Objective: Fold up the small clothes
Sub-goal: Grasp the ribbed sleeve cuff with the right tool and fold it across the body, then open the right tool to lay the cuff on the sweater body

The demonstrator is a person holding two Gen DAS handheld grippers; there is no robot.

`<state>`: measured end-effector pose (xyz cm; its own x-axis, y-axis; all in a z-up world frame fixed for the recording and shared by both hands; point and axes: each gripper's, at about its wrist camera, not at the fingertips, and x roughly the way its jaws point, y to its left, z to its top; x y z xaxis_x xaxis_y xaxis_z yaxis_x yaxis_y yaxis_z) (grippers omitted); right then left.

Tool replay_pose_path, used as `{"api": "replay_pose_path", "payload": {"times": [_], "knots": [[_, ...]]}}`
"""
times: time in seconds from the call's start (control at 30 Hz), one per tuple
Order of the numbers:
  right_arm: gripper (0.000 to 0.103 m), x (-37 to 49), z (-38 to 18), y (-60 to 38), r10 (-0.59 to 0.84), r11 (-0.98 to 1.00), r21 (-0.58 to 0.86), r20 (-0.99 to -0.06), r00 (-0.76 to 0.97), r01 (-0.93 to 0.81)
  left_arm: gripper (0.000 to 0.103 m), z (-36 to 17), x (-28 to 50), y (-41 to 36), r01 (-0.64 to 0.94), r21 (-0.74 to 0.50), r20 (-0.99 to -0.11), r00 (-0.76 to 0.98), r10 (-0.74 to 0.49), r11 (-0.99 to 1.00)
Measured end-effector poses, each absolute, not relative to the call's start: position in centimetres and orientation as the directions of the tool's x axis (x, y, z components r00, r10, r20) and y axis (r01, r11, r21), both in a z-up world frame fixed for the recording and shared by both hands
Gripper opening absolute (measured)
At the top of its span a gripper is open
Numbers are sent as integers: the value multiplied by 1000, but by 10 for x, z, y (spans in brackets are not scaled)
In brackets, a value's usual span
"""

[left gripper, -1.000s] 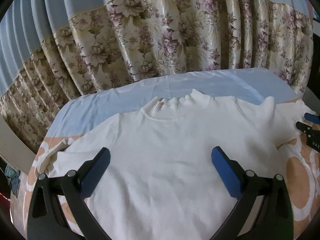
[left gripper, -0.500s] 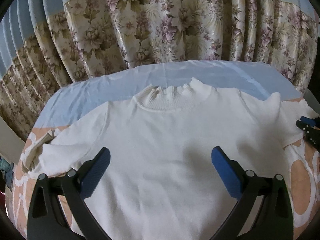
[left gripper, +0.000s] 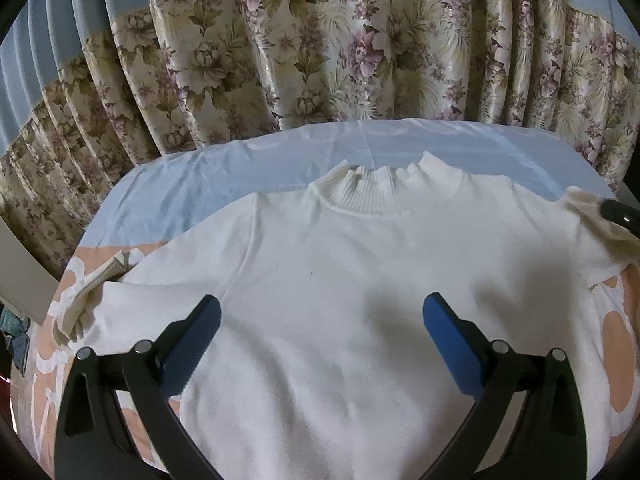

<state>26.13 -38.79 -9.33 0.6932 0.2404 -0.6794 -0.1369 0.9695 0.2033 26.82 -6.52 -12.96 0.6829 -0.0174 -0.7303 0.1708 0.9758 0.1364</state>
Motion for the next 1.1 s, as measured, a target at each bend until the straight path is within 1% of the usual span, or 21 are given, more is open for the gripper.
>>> {"api": "replay_pose_path", "payload": {"times": [0.07, 0.2, 0.27, 0.3, 0.4, 0.43, 0.47, 0.5, 0.53, 0.57, 0.6, 0.63, 0.67, 0.7, 0.77, 0.83, 0.87, 0.93, 1.0, 1.03, 1.1], "knots": [[10, 273, -90, -347, 332, 942, 265, -659, 675, -204, 101, -126, 266, -56, 139, 155, -715, 699, 14, 978], [9, 289, -93, -272, 436, 900, 295, -655, 618, -322, 101, -116, 266, -30, 87, 177, -688, 723, 60, 980], [9, 296, -103, -245, 460, 886, 303, -673, 580, -351, 101, -113, 268, -12, 57, 193, -680, 727, 91, 980], [9, 302, -114, -231, 458, 885, 299, -697, 552, -357, 101, -113, 269, -7, 49, 195, -681, 725, 100, 980], [10, 304, -142, -218, 474, 873, 324, -735, 485, -364, 101, -118, 272, 10, 35, 185, -696, 710, 106, 982], [13, 304, -148, -216, 488, 865, 338, -740, 463, -372, 101, -124, 274, 14, 35, 182, -708, 698, 106, 983], [15, 303, -151, -216, 494, 860, 344, -746, 446, -377, 101, -128, 276, 15, 39, 175, -718, 689, 100, 984], [23, 298, -149, -220, 495, 858, 340, -744, 448, -384, 101, -133, 278, 16, 46, 163, -734, 673, 90, 986], [41, 293, -144, -225, 497, 857, 334, -732, 465, -392, 101, -137, 280, 16, 47, 151, -748, 659, 83, 988], [49, 288, -133, -236, 495, 861, 325, -709, 502, -391, 101, -140, 281, 16, 49, 132, -758, 648, 69, 990], [65, 284, -125, -244, 483, 870, 312, -695, 533, -381, 101, -142, 282, 14, 54, 112, -765, 642, 51, 992], [77, 280, -114, -259, 454, 888, 285, -677, 579, -362, 101, -141, 283, 10, 67, 89, -765, 643, 25, 994], [85, 276, -99, -277, 382, 922, 216, -651, 656, -322, 101, -140, 284, 4, 81, 71, -763, 647, 2, 994], [98, 270, -92, -288, 316, 946, 153, -630, 710, -286, 101, -139, 285, -4, 92, 56, -761, 649, -17, 994], [100, 265, -82, -315, 126, 986, -18, -575, 808, -166, 101, -140, 290, -20, 119, 35, -768, 638, -50, 992], [100, 270, -85, -337, 2, 993, -91, -588, 809, -69, 101, -145, 299, -42, 171, -1, -789, 605, -106, 985], [100, 273, -87, -350, -40, 995, -96, -602, 797, -22, 101, -150, 302, -53, 196, -25, -800, 584, -137, 980], [100, 272, -89, -370, -75, 997, -74, -611, 788, 37, 101, -158, 309, -70, 226, -84, -821, 537, -196, 970], [100, 266, -90, -389, -61, 998, -30, -598, 799, 54, 101, -165, 312, -84, 238, -155, -823, 506, -258, 959], [100, 264, -92, -394, -55, 998, -21, -596, 801, 53, 99, -166, 312, -88, 242, -169, -822, 500, -272, 956], [100, 262, -100, -399, -73, 997, -41, -611, 788, 60, 84, -171, 315, -100, 257, -160, -833, 484, -270, 953]]}}
